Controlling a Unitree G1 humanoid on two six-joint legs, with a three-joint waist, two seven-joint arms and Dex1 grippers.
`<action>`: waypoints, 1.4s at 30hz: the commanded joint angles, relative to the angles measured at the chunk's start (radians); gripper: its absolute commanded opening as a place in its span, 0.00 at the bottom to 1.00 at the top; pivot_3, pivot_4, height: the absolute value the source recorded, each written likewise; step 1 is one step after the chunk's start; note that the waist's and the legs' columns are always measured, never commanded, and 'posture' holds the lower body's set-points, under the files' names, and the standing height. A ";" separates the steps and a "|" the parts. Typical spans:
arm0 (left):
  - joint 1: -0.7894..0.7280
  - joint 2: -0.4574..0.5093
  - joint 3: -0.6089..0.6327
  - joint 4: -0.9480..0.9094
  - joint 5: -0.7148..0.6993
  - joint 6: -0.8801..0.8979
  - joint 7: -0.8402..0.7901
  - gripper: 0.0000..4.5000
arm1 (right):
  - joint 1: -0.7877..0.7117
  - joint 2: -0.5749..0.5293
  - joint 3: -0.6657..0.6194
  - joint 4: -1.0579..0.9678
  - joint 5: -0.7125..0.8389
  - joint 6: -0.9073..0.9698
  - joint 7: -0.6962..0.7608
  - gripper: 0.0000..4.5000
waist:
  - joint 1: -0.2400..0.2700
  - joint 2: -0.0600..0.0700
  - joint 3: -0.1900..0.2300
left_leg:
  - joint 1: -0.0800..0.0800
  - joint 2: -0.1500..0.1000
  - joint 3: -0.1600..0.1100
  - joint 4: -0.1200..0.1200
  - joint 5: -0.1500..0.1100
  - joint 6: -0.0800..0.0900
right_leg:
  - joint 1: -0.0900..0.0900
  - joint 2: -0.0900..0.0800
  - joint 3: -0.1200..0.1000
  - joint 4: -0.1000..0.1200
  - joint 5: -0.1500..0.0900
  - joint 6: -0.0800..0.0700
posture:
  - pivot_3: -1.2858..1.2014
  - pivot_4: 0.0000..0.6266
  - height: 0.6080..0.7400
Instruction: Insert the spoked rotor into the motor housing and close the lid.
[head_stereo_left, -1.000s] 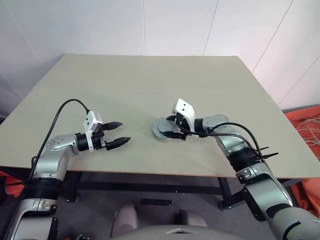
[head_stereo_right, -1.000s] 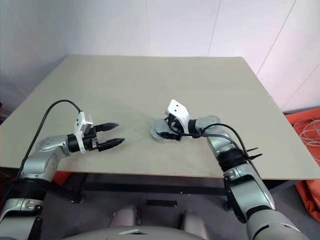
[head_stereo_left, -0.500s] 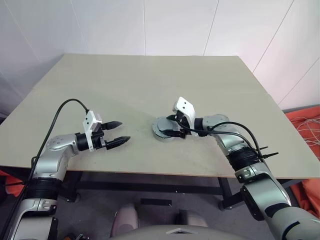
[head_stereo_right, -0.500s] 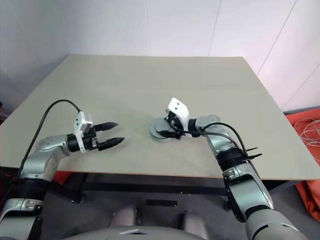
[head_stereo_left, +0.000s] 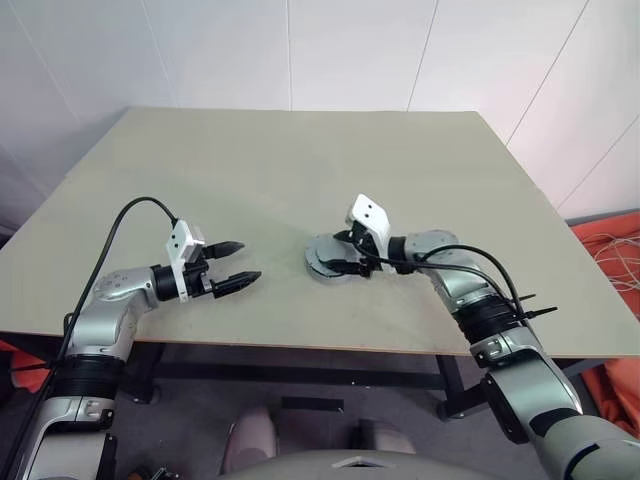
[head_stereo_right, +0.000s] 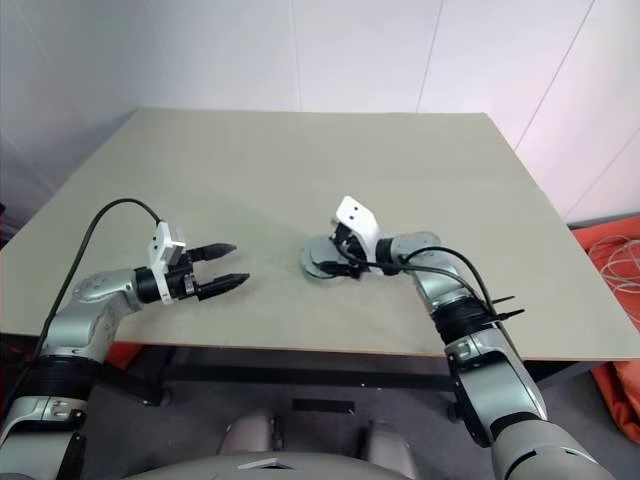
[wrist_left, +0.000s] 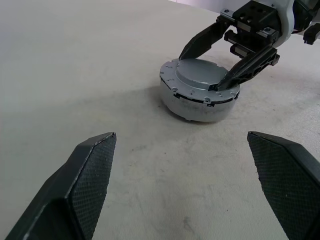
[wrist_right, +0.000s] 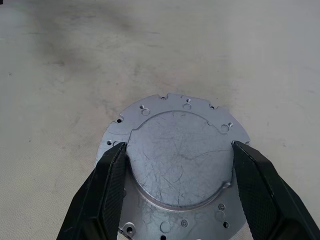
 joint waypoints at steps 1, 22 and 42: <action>-0.019 0.003 0.013 -0.033 -0.016 -0.006 0.003 1.00 | 0.005 -0.013 0.000 -0.024 -0.010 -0.014 0.007 0.71 | 0.000 0.000 0.000 | 0.000 0.000 0.000 0.000 0.000 0.000 | 0.000 0.000 0.000 0.000 0.000 0.000 | 0.52 0.00 1.00; -0.045 -0.010 0.023 -0.033 -0.021 0.020 0.061 1.00 | -0.001 -0.028 0.030 0.013 -0.060 0.001 0.009 0.71 | 0.001 0.000 0.000 | 0.001 0.000 0.000 0.000 0.000 0.000 | 0.002 0.000 0.000 -0.001 0.000 0.000 | 0.52 0.00 1.00; -0.154 -0.061 -0.027 0.019 -0.039 0.084 0.050 0.79 | 0.001 -0.020 0.035 0.033 -0.059 0.005 0.001 0.71 | 0.001 0.000 0.000 | 0.004 0.000 0.000 -0.001 0.000 0.001 | 0.004 0.000 0.000 -0.001 0.000 0.000 | 0.52 0.00 1.00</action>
